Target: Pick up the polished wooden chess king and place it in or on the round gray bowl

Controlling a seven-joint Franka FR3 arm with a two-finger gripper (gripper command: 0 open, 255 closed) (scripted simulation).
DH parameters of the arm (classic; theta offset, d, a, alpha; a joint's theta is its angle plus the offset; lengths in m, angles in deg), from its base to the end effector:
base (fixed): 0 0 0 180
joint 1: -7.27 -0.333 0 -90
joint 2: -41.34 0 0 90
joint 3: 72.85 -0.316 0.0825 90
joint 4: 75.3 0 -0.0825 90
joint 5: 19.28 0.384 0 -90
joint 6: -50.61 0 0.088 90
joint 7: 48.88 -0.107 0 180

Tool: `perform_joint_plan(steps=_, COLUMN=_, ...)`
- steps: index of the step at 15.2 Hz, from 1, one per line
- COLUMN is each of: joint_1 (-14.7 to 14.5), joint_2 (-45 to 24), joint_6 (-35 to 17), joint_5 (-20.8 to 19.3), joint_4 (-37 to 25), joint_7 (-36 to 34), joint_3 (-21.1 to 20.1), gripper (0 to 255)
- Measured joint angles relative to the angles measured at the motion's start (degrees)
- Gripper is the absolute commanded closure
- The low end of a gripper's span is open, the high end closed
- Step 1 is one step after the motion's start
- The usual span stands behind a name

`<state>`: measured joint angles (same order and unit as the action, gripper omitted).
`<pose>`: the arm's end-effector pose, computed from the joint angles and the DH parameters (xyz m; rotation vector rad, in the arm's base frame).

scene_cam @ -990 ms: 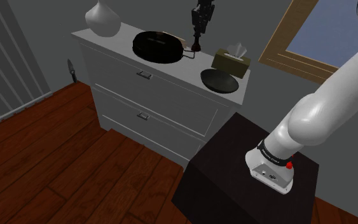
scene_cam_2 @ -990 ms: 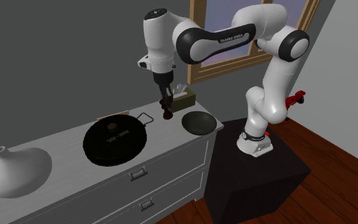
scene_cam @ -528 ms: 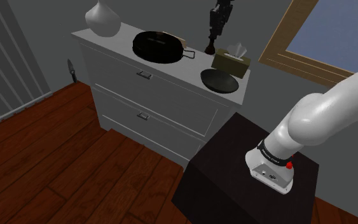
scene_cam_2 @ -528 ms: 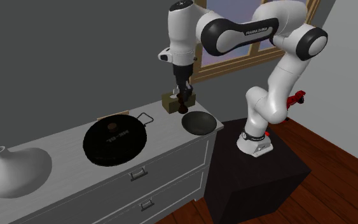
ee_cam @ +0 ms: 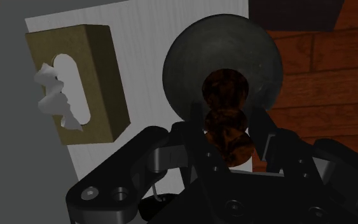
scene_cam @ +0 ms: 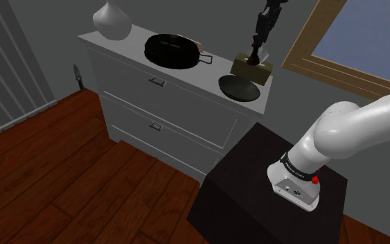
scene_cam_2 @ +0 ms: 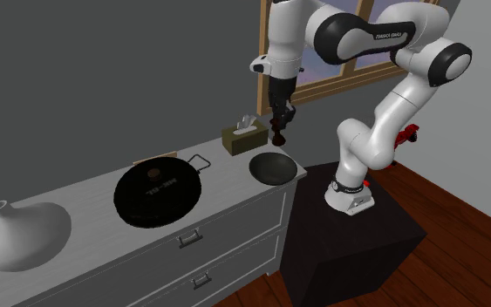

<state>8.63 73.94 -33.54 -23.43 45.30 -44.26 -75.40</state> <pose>0.3609 0.0037 0.6271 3.0428 0.1349 -0.1079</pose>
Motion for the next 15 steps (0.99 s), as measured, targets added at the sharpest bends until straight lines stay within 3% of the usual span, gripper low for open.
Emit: perform_joint_plan(steps=15, joint_1=-0.2, joint_2=2.9, joint_6=-10.2, joint_5=0.1, joint_4=13.1, joint_7=-0.9, joint_3=0.0, gripper=255)
